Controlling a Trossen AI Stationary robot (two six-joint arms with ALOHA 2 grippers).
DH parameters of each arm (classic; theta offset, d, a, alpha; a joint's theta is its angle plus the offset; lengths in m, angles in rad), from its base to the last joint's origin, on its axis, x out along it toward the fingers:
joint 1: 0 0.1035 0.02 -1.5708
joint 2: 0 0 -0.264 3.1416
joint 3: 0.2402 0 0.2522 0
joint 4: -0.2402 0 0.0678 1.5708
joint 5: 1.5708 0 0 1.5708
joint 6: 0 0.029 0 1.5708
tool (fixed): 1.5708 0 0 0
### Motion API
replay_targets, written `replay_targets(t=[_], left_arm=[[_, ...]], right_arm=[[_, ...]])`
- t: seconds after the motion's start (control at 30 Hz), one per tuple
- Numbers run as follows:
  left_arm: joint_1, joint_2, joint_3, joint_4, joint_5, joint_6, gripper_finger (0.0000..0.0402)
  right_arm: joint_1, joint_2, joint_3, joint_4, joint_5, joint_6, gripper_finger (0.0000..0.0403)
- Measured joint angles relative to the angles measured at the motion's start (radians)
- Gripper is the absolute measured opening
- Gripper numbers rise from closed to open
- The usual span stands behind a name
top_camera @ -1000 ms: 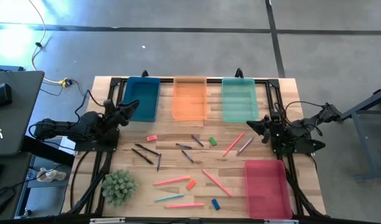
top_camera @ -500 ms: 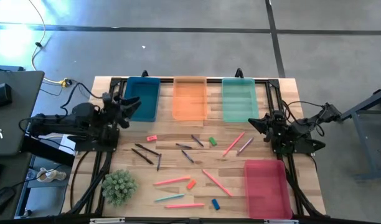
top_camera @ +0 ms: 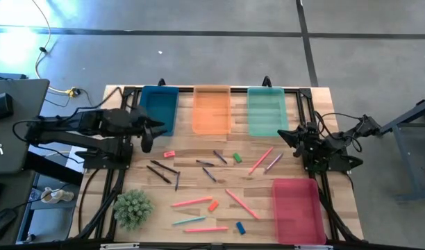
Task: Sort crayons/erasers/pens/pencils in bins
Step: Put the pink eraser into the dark blue bin
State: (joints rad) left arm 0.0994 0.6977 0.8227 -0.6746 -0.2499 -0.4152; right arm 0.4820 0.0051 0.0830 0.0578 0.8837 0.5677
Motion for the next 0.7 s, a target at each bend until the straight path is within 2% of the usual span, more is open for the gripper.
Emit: replay_targets(t=[0.23, 0.4, 0.57, 0.7], left_arm=[[0.000, 0.138, 0.017, -0.105, 0.123, 0.000, 0.0163], [-0.002, 0.227, 0.017, -0.149, 0.198, 0.000, 0.0179], [-0.003, 0.309, 0.017, -0.149, 0.220, 0.035, 0.0198], [-0.011, 0.375, 0.017, -0.149, 0.220, 0.068, 0.0198]], right_arm=[[0.000, 0.000, 0.000, 0.000, 0.000, 0.000, 0.0000], [0.000, 0.000, 0.000, 0.000, -0.003, 0.000, 0.0000], [0.000, 0.000, 0.000, 0.000, -0.023, 0.000, 0.0000], [0.000, 0.000, 0.000, 0.000, -0.024, 0.000, 0.0000]])
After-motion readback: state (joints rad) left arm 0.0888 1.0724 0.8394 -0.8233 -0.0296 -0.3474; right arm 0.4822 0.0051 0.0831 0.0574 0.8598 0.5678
